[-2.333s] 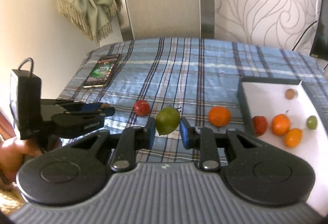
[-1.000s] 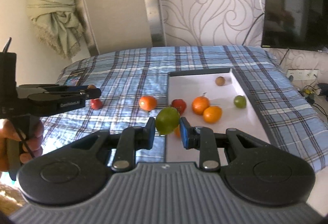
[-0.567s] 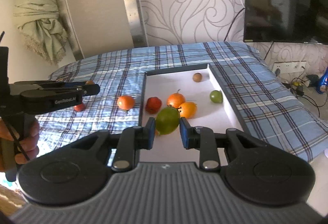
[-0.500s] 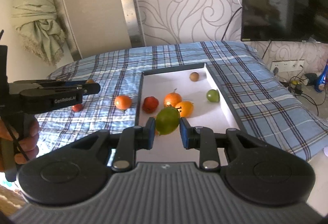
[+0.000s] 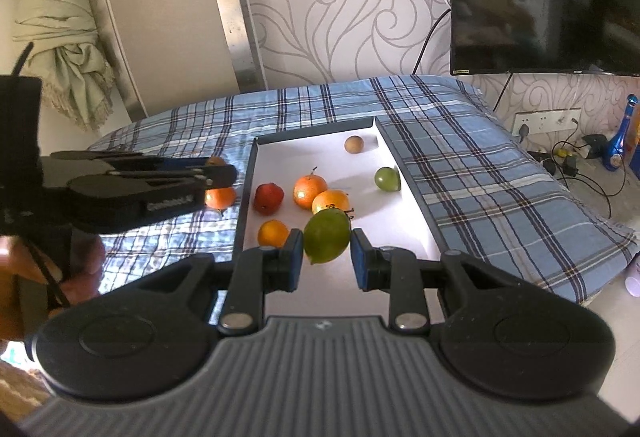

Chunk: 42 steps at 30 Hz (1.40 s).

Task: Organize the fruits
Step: 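Carry the kiwi in the left gripper over the tray while the right carries the lime, then open the left gripper to drop the kiwi into the tray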

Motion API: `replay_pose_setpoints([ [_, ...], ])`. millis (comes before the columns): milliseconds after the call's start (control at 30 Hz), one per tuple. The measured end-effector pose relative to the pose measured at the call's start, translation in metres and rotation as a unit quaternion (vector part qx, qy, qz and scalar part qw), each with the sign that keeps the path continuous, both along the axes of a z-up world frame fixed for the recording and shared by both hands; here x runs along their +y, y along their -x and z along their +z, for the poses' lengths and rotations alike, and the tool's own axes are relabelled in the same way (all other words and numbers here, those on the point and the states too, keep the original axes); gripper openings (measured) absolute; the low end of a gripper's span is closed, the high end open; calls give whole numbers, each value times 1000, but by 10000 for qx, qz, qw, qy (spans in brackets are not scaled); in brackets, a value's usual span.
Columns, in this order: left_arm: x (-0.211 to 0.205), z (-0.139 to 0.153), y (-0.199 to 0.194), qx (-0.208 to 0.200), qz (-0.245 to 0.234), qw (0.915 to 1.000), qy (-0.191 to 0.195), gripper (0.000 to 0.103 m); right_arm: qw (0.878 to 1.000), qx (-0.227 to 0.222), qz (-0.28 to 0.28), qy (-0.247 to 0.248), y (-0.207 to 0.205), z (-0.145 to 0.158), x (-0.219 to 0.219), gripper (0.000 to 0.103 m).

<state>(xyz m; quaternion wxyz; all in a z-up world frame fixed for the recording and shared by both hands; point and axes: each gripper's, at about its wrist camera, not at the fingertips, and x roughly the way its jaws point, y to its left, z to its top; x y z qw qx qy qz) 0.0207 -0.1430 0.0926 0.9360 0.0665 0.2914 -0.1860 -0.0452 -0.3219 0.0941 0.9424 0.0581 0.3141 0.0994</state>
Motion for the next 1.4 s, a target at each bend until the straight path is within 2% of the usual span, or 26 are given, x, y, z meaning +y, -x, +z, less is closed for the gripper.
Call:
replay_pose_setpoints([
  [467,-43,-22,-25,304,-119,9994,-76,26,10000,-5,-18,13,3,-2,-12,29],
  [867,-55,-38,-35,563,-63,9983,-149,26,9999,10,-113,-24,0,-4,-20,28],
  [1233,-57,-37,-35,541,-98,9984,-146,27,9999,10,-126,-14,-1,-4,-22,28],
  [1400,-53,-29,-25,384,-233,9989,-161,28,9999,21,-126,-38,-5,-6,-25,29],
])
